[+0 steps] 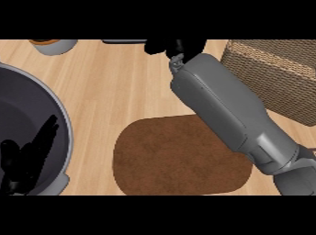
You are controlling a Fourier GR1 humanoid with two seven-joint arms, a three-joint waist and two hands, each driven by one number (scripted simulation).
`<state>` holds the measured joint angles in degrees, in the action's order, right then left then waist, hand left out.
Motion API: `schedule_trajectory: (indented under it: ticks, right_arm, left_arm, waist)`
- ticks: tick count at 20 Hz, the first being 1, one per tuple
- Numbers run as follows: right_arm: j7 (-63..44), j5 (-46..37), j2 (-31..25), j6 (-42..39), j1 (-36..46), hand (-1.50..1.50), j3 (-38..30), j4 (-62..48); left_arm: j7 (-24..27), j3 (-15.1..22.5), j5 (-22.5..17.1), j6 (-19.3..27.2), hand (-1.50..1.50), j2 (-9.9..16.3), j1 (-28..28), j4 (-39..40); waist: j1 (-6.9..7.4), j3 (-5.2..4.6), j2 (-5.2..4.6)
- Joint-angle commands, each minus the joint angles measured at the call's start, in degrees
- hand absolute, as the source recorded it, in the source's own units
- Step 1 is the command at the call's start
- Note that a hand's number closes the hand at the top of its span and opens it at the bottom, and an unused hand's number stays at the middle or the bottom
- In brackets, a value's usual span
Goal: Pick the eggplant from the cutting board and place it in the basket
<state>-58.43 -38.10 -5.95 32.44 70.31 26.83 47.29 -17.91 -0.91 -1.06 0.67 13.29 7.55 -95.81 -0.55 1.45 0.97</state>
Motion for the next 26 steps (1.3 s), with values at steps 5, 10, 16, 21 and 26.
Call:
schedule_trajectory:
  ticks: [5,10,16,21,26]
  right_arm:
    - [-11.9,-6.4,-6.6,0.8,9.5,1.5,-7.4,-1.2]
    - [-11.1,-7.5,-12.1,-1.4,12.1,1.5,-11.9,-1.3]
    - [-10.0,-8.1,-15.6,-4.4,11.1,1.5,-14.9,-3.2]
    - [-5.4,-6.7,-18.9,-5.4,7.4,1.5,-17.3,-5.4]
    - [-1.9,-5.6,-20.7,-6.1,6.6,1.5,-19.0,-5.5]
  left_arm:
    - [-2.1,0.5,-0.5,-0.2,0.0,-2.5,5.2,6.5]
    - [-0.9,0.5,-1.1,-0.7,0.0,-3.6,5.6,7.4]
    - [-3.0,0.2,-0.5,-0.3,0.0,-2.9,3.4,6.3]
    - [-1.8,0.3,-0.6,-0.5,0.0,-3.6,2.7,7.6]
    - [0.7,-0.4,-1.2,-2.1,0.0,-2.3,4.7,8.9]
  waist:
    - [-0.91,-1.61,-0.3]
    - [-1.05,-1.62,-0.54]
    - [-0.73,-1.52,-0.82]
    - [-0.34,-1.54,-1.37]
    - [0.17,-1.55,-1.26]
